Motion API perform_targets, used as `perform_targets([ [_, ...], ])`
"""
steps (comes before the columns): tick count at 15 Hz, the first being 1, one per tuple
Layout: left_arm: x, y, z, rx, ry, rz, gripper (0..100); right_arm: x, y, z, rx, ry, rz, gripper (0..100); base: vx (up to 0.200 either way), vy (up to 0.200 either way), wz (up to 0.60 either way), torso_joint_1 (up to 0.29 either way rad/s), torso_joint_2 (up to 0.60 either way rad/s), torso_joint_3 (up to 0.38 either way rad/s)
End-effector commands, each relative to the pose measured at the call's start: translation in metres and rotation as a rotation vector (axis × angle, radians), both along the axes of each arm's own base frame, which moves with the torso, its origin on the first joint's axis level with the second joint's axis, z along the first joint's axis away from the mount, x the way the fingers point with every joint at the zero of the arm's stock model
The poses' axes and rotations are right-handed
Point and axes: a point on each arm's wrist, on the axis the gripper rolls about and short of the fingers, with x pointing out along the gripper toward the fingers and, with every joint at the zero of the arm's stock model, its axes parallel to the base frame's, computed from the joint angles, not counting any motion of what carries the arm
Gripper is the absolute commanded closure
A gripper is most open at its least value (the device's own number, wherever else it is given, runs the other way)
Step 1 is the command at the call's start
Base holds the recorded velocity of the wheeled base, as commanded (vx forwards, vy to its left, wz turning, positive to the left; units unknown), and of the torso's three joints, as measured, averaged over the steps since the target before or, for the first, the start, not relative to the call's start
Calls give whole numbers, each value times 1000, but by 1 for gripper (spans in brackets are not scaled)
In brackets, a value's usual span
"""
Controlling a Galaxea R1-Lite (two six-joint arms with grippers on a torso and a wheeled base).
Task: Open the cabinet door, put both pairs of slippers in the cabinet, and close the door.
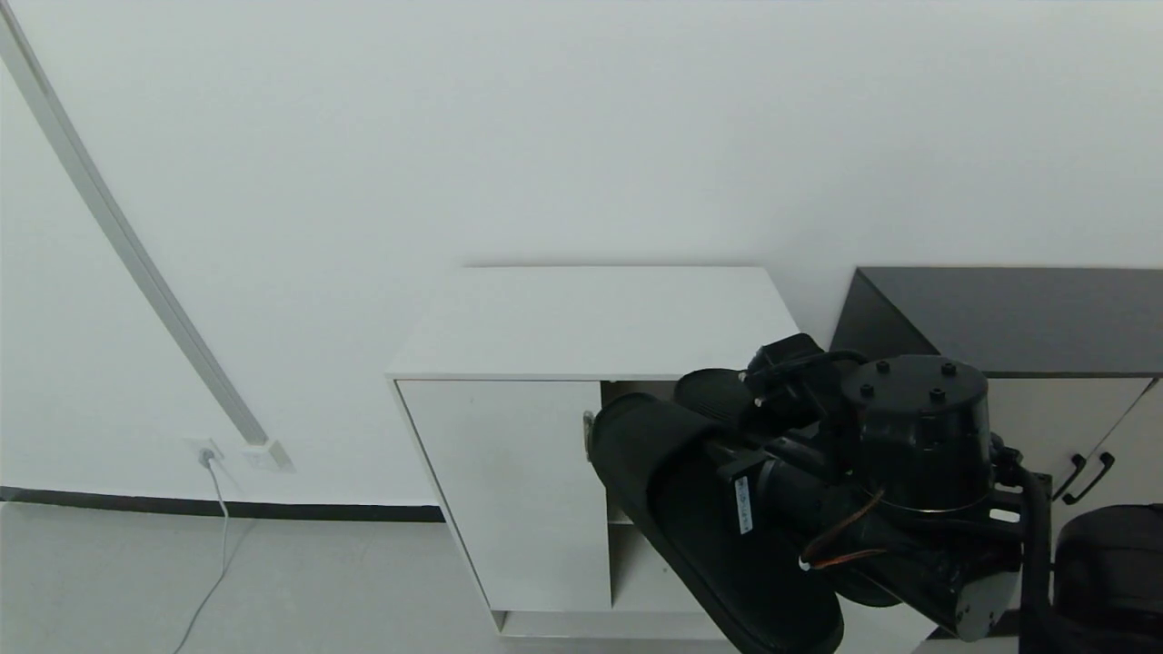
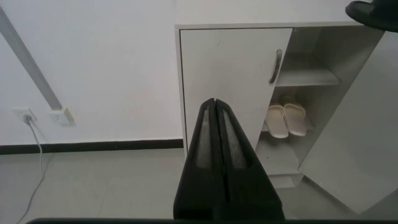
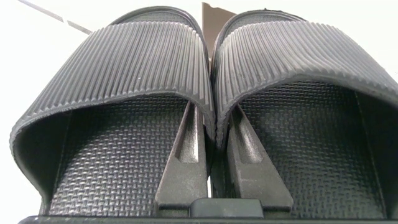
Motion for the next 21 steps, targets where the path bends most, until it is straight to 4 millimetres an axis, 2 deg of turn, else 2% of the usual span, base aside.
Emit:
perform_targets([
  [1, 0, 0, 0, 0, 1, 0, 100, 0, 0, -2, -5, 3, 2, 100, 0, 0, 0, 0, 0, 0],
  [9, 0, 0, 0, 0, 1, 0, 100, 0, 0, -2, -8, 5, 2, 100, 0, 0, 0, -32, 67, 38],
  [21, 0, 0, 0, 0, 1, 0, 100, 0, 0, -3, -10, 7, 0, 100, 0, 0, 0, -205, 490, 278],
])
